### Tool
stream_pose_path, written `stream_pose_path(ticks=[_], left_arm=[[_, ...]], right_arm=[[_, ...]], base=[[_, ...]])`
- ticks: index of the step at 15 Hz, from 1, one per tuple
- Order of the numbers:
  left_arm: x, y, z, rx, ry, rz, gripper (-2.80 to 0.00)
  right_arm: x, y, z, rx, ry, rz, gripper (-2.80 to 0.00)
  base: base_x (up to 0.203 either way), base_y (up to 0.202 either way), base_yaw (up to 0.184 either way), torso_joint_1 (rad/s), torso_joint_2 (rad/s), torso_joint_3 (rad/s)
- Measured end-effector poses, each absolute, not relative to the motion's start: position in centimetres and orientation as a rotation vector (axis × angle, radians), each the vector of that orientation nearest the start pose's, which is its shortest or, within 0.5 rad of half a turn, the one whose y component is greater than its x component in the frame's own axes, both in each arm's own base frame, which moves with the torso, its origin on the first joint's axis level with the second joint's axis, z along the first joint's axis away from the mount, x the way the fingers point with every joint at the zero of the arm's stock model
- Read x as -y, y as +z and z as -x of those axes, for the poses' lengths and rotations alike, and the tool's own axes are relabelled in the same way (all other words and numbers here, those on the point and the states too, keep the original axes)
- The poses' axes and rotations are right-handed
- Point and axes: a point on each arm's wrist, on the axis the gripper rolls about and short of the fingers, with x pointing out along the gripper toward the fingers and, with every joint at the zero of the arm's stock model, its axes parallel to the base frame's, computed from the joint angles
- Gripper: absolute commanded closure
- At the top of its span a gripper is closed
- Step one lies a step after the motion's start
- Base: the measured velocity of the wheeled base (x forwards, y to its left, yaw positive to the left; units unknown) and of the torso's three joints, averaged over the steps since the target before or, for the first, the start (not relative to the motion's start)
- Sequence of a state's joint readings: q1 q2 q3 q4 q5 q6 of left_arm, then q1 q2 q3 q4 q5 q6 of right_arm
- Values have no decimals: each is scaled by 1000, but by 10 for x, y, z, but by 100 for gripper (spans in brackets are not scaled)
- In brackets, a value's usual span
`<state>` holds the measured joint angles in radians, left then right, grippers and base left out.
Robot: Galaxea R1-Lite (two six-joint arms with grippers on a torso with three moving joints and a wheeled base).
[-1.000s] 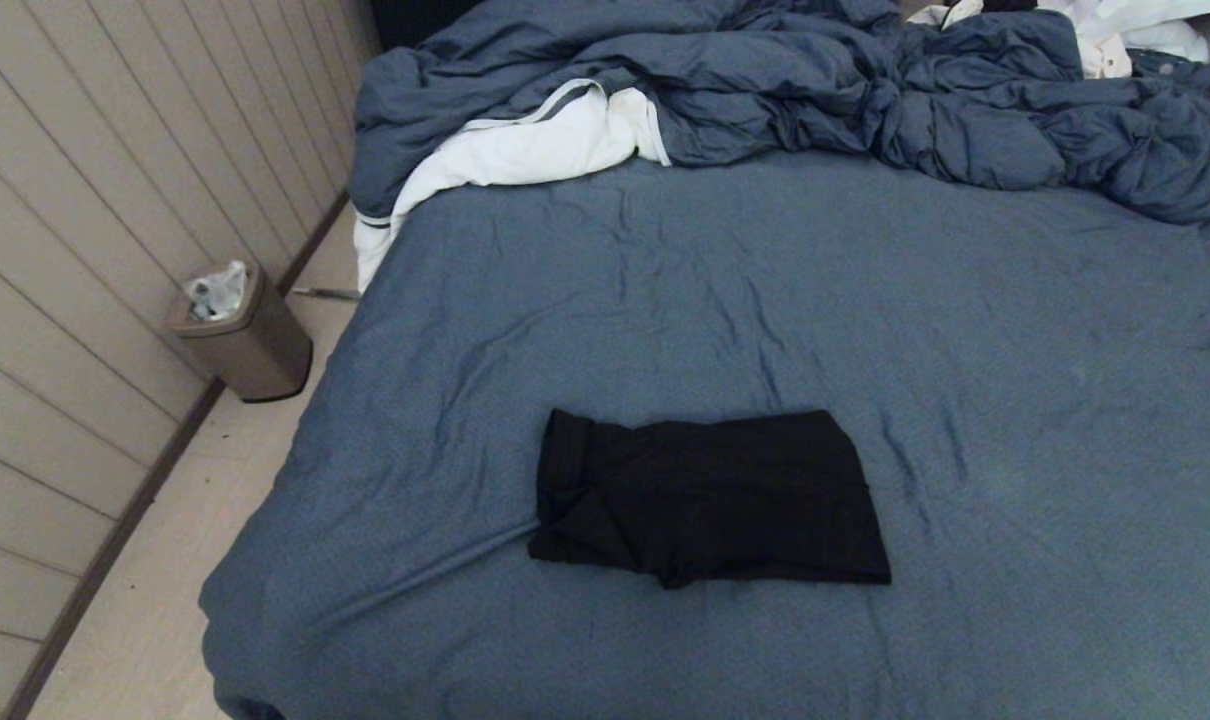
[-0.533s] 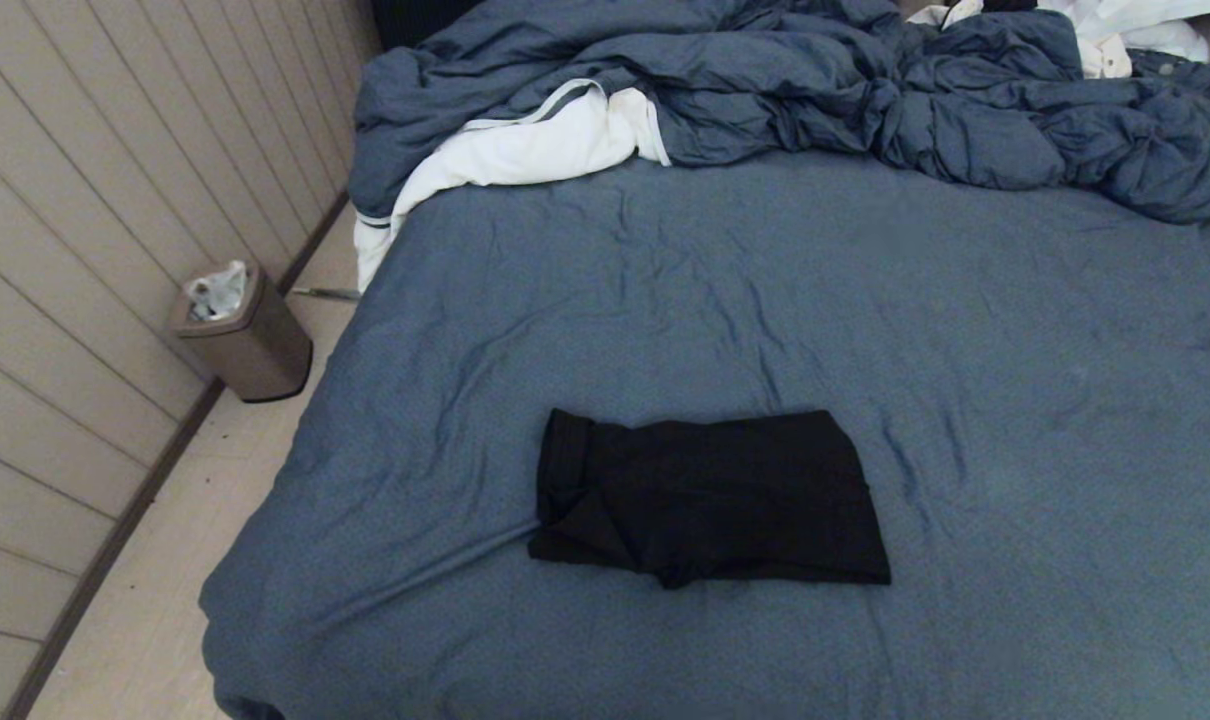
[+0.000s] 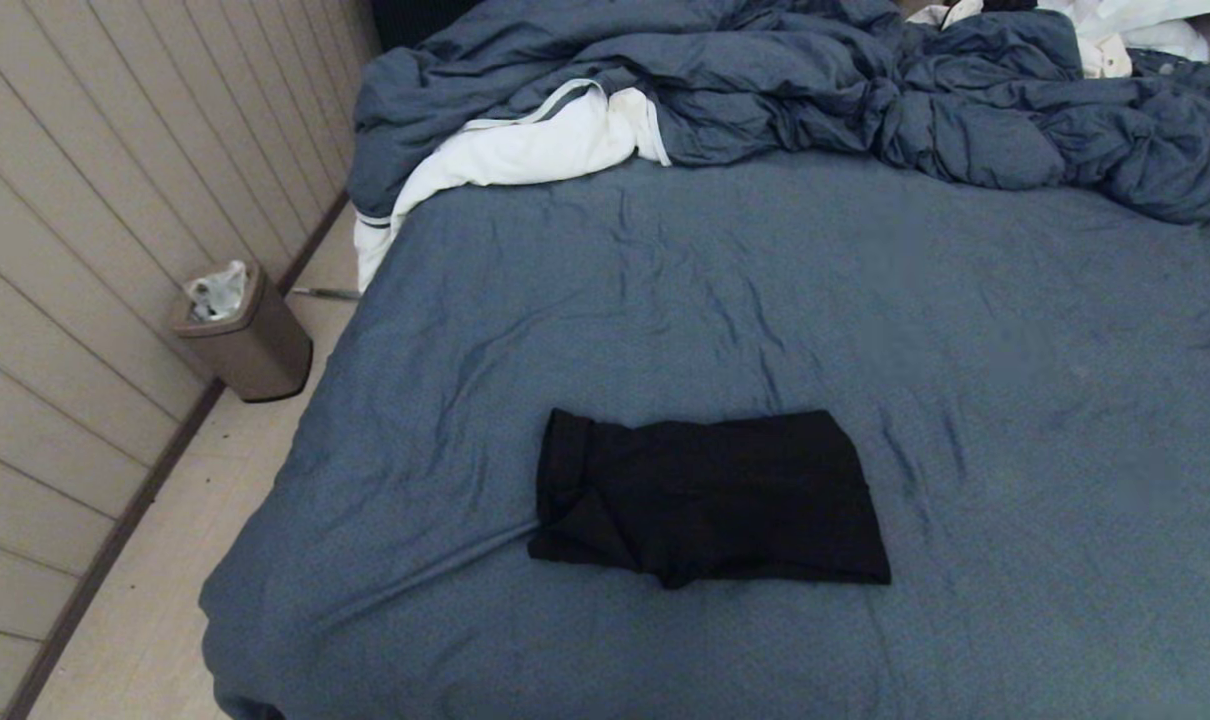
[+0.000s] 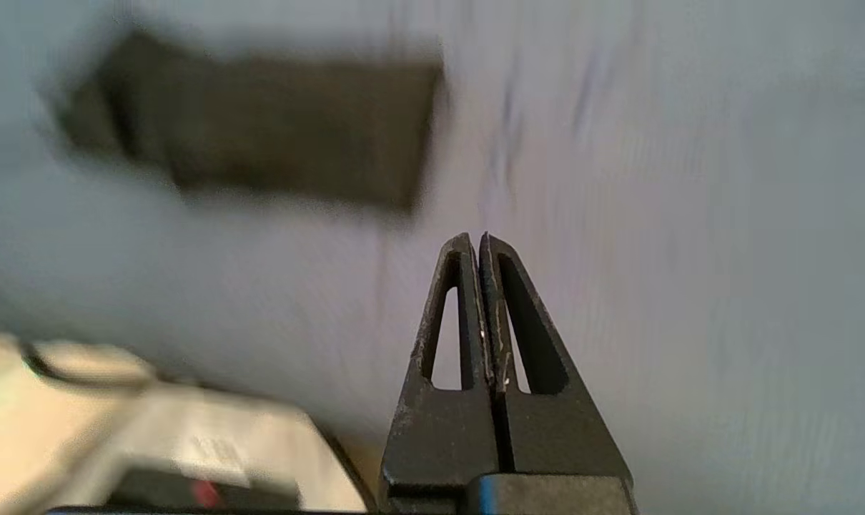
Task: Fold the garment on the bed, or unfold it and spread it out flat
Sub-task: Unford the black T-shirt
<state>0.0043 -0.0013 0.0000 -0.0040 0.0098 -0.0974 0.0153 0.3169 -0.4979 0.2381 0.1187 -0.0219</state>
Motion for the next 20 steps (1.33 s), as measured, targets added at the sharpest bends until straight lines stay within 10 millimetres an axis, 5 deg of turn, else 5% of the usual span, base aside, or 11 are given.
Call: stream_pose_path(ticks=[2,5,9,13,17,20], left_arm=[[0,76,23,6,14,97,0],[0,76,23,6,14,97,0],[0,76,23,6,14,97,0],[0,76,23,6,14,97,0],[0,76,23,6,14,97,0],[0,76,23,6,14,97,0]], right_arm=[[-3,245,4,-61,157,-25,0],[-7,307,-55,-141,208,-84,0],[-36,351,-151,-323,325,-162,0],[-113,341,-217,-570,503,-97,0],[-195,300,-230,-713,552,71,0],[-232,271,-237,-780,582,153,0]], base=[[0,0,0,0,0,0],[0,0,0,0,0,0],[0,0,0,0,0,0],[0,0,0,0,0,0],[0,0,0,0,0,0],[0,0,0,0,0,0]])
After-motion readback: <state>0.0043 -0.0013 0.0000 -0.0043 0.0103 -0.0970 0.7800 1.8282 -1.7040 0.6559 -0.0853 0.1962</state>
